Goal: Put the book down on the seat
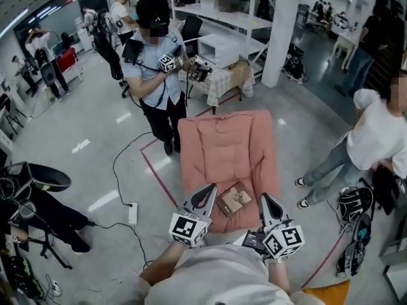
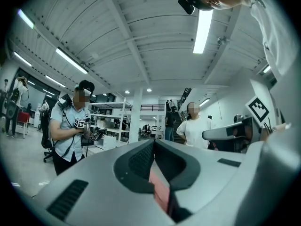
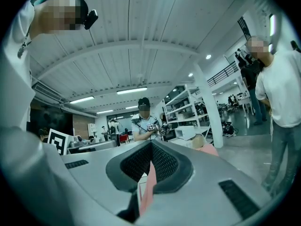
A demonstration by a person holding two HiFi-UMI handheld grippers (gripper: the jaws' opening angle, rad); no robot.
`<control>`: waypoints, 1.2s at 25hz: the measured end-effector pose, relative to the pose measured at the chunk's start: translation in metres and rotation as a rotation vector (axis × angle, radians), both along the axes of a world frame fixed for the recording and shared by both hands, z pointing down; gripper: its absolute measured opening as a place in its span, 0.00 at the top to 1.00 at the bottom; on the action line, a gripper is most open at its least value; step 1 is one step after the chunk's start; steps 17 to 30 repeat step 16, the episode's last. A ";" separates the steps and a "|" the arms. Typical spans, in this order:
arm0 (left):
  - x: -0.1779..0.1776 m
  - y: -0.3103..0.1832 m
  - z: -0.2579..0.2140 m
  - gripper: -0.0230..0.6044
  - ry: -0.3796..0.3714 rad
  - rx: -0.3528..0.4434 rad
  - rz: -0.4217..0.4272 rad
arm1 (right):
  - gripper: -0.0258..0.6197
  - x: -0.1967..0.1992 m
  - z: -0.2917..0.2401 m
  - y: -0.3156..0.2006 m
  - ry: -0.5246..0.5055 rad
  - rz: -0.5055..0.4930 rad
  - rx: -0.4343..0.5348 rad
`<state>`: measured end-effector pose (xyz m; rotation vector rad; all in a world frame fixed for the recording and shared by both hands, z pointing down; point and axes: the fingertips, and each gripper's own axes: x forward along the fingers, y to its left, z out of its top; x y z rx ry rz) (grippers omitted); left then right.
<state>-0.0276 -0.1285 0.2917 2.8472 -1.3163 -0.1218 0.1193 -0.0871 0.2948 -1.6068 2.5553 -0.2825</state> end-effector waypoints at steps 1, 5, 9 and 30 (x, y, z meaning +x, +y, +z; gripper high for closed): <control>0.000 -0.001 -0.001 0.95 0.000 0.002 0.000 | 0.92 0.000 0.000 -0.002 -0.001 0.000 -0.001; -0.005 -0.005 0.002 0.95 -0.003 -0.003 -0.009 | 0.92 -0.003 0.003 -0.010 -0.006 -0.008 -0.007; -0.011 -0.008 0.004 0.95 -0.005 -0.007 -0.025 | 0.92 -0.007 0.005 -0.016 -0.007 -0.018 -0.011; -0.015 -0.012 0.008 0.95 -0.006 -0.008 -0.038 | 0.92 -0.007 0.010 -0.023 -0.004 -0.030 -0.018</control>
